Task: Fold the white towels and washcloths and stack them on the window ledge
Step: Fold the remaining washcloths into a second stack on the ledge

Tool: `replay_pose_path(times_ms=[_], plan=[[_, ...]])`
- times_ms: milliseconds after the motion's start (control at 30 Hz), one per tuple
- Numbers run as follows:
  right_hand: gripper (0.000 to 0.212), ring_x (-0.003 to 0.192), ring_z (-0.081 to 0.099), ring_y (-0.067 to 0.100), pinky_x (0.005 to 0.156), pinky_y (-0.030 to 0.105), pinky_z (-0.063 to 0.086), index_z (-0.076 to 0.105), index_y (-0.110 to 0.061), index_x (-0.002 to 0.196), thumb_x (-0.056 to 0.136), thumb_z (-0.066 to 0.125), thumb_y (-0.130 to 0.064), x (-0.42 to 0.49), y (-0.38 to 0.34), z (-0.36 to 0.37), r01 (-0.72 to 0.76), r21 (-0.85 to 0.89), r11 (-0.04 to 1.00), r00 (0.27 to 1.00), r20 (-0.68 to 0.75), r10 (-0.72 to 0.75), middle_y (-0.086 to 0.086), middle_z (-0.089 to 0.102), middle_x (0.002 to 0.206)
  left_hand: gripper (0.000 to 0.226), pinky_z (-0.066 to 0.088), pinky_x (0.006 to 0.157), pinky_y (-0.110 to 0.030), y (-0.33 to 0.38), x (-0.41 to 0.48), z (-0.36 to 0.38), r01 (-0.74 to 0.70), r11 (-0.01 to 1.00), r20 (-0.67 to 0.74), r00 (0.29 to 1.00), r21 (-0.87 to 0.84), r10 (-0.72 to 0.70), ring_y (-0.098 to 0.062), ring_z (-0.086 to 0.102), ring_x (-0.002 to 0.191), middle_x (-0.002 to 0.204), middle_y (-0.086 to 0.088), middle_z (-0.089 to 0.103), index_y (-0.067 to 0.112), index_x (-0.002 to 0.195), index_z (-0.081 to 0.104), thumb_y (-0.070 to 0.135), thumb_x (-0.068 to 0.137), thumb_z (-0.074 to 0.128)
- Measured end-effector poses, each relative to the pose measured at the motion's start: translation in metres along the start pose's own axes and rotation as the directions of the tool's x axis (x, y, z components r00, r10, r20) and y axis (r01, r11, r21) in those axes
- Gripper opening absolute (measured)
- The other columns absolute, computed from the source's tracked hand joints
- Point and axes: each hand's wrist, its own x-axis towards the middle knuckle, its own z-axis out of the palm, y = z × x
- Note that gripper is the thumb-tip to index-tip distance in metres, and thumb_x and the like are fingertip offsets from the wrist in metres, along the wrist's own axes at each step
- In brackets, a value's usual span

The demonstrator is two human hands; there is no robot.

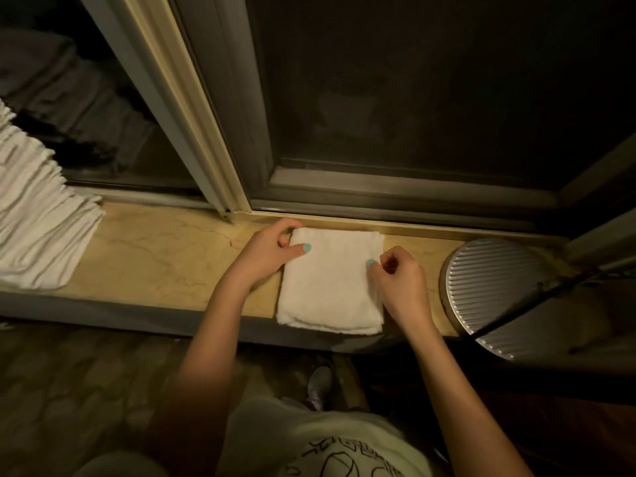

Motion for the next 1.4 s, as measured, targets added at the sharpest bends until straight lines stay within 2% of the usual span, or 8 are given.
replay_pose_path(times_ms=[133, 333, 533, 867, 1067, 1133, 1267, 1400], plan=[[0.018, 0.066, 0.054, 0.016, 0.058, 0.027, 0.043, 0.054, -0.013, 0.099, 0.085, 0.066, -0.013, 0.0, 0.0, 0.001, -0.048, 0.031, 0.998, 0.999, -0.014, 0.048, -0.001, 0.058, 0.073, 0.022, 0.045, 0.06, -0.033, 0.001, 0.009, -0.007, -0.037, 0.999, 0.05, 0.998, 0.03, 0.036, -0.015, 0.053, 0.064, 0.074, -0.004, 0.056, 0.027, 0.097, 0.056, 0.021, 0.083, 0.072], [0.038, 0.095, 0.059, 0.02, 0.08, 0.036, 0.054, 0.05, -0.013, 0.122, 0.09, 0.063, -0.028, -0.016, 0.001, 0.012, -0.074, -0.167, 0.983, 0.996, -0.065, 0.064, 0.003, 0.06, 0.11, 0.054, 0.054, 0.076, -0.022, 0.002, -0.009, -0.008, -0.037, 0.994, 0.204, 0.977, -0.106, 0.058, 0.0, 0.063, 0.093, 0.109, 0.012, 0.064, 0.034, 0.125, 0.052, 0.012, 0.081, 0.074], [0.047, 0.099, 0.061, 0.025, 0.073, 0.031, 0.048, 0.045, -0.009, 0.127, 0.089, 0.063, -0.029, -0.032, -0.002, 0.015, -0.119, -0.152, 0.981, 0.993, -0.011, 0.118, 0.008, 0.063, 0.112, 0.053, 0.049, 0.083, -0.017, -0.003, -0.036, 0.006, -0.074, 0.991, 0.271, 0.957, -0.112, 0.102, -0.002, 0.052, 0.111, 0.127, 0.014, 0.053, 0.044, 0.123, 0.055, 0.014, 0.083, 0.071], [0.065, 0.092, 0.056, 0.005, 0.072, 0.025, 0.054, 0.036, -0.023, 0.14, 0.086, 0.067, -0.039, -0.087, 0.0, 0.003, -0.123, 0.28, 0.952, 0.991, 0.092, 0.101, -0.006, 0.05, 0.121, 0.048, 0.052, 0.075, -0.016, 0.017, -0.098, 0.005, -0.19, 0.869, 0.008, 0.976, -0.457, 0.217, 0.001, 0.057, 0.104, 0.121, 0.012, 0.055, 0.027, 0.119, 0.058, -0.005, 0.084, 0.064], [0.067, 0.114, 0.059, 0.03, 0.09, 0.049, 0.054, 0.042, -0.049, 0.129, 0.082, 0.07, -0.01, -0.116, -0.016, 0.003, -0.109, 0.818, 0.565, 0.988, 0.154, -0.032, 0.009, 0.05, 0.132, 0.052, 0.054, 0.086, -0.034, 0.037, -0.128, -0.012, -0.266, 0.856, -0.267, 0.951, -0.443, 0.158, -0.019, 0.048, 0.119, 0.133, 0.001, 0.046, 0.033, 0.126, 0.049, 0.005, 0.085, 0.066], [0.072, 0.12, 0.056, 0.029, 0.089, 0.051, 0.054, 0.041, -0.053, 0.128, 0.081, 0.071, -0.007, -0.124, -0.032, 0.008, -0.046, 0.856, 0.515, 0.988, 0.114, -0.1, 0.004, 0.043, 0.139, 0.062, 0.052, 0.092, -0.038, 0.042, -0.142, -0.015, -0.315, 0.831, -0.326, 0.93, -0.46, 0.172, -0.016, 0.045, 0.123, 0.134, 0.006, 0.043, 0.036, 0.131, 0.041, 0.006, 0.084, 0.068], [0.062, 0.12, 0.055, 0.019, 0.089, 0.05, 0.055, 0.047, -0.057, 0.12, 0.085, 0.068, -0.01, -0.138, -0.068, 0.024, 0.18, 0.769, 0.613, 0.974, -0.051, -0.223, -0.013, 0.048, 0.131, 0.085, 0.047, 0.094, -0.032, 0.038, -0.167, -0.028, -0.36, 0.808, -0.442, 0.886, -0.466, 0.14, -0.01, 0.042, 0.123, 0.14, 0.005, 0.039, 0.03, 0.145, 0.023, 0.004, 0.08, 0.072], [0.042, 0.114, 0.058, 0.015, 0.084, 0.043, 0.058, 0.052, -0.049, 0.119, 0.09, 0.063, -0.02, -0.141, -0.102, 0.029, 0.278, 0.666, 0.692, 0.94, -0.039, -0.339, -0.02, 0.051, 0.119, 0.079, 0.056, 0.082, -0.038, 0.013, -0.19, -0.07, -0.321, 0.661, -0.408, 0.913, -0.678, 0.025, -0.02, 0.054, 0.118, 0.136, -0.001, 0.048, 0.035, 0.143, 0.03, 0.011, 0.08, 0.072]])
